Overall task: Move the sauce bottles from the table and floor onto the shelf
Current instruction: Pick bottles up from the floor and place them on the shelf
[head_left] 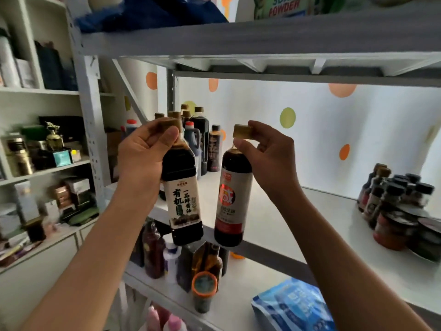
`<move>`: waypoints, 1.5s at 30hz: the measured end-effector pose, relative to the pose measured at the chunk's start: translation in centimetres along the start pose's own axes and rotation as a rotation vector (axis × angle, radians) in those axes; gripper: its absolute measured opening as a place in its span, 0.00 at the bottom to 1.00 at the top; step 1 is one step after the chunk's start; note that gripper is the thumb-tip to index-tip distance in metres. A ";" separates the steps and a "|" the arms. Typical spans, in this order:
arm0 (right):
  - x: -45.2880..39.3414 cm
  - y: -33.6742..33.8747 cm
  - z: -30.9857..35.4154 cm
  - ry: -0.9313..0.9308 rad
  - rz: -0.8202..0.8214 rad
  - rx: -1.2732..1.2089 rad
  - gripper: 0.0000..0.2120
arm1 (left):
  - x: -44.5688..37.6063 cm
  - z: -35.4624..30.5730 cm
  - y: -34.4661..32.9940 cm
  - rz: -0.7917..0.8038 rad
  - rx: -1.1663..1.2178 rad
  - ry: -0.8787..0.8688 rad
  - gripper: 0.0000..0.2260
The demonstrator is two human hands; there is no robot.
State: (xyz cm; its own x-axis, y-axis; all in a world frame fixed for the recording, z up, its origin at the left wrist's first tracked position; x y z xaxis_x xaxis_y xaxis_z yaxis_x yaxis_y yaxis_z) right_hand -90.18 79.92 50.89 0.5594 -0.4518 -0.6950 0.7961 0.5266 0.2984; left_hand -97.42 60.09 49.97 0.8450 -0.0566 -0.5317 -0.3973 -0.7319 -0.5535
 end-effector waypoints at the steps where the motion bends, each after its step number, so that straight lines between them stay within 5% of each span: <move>1: -1.1 -0.3 -0.7 0.012 0.003 0.019 0.24 | -0.5 0.7 0.0 0.000 0.007 -0.005 0.10; 10: -10.3 -3.2 -6.7 0.035 -0.010 0.135 0.23 | -3.8 5.3 -0.7 0.152 -0.035 -0.086 0.12; 24: -20.6 -11.6 -17.4 0.103 0.128 0.205 0.11 | -9.6 12.2 -2.1 0.180 -0.174 -0.020 0.16; 45: -24.8 -17.0 -20.2 0.067 0.249 0.273 0.25 | -11.9 14.7 -1.2 0.184 -0.230 0.011 0.16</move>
State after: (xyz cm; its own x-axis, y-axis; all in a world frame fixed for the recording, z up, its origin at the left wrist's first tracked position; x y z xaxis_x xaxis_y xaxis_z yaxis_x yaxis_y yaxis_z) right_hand -122.26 96.73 49.79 0.7341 -0.2816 -0.6179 0.6752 0.3990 0.6204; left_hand -112.31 71.65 47.53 0.7706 -0.2092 -0.6020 -0.4538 -0.8433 -0.2879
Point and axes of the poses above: each hand's wrist, its own x-axis away from the middle knuckle, its own y-axis out of the back of the hand, z = x × y, the point moved 3 cm from there along -x, towards the middle knuckle, and after that the axes turned 12 degrees about x, right-handed, at the moved point
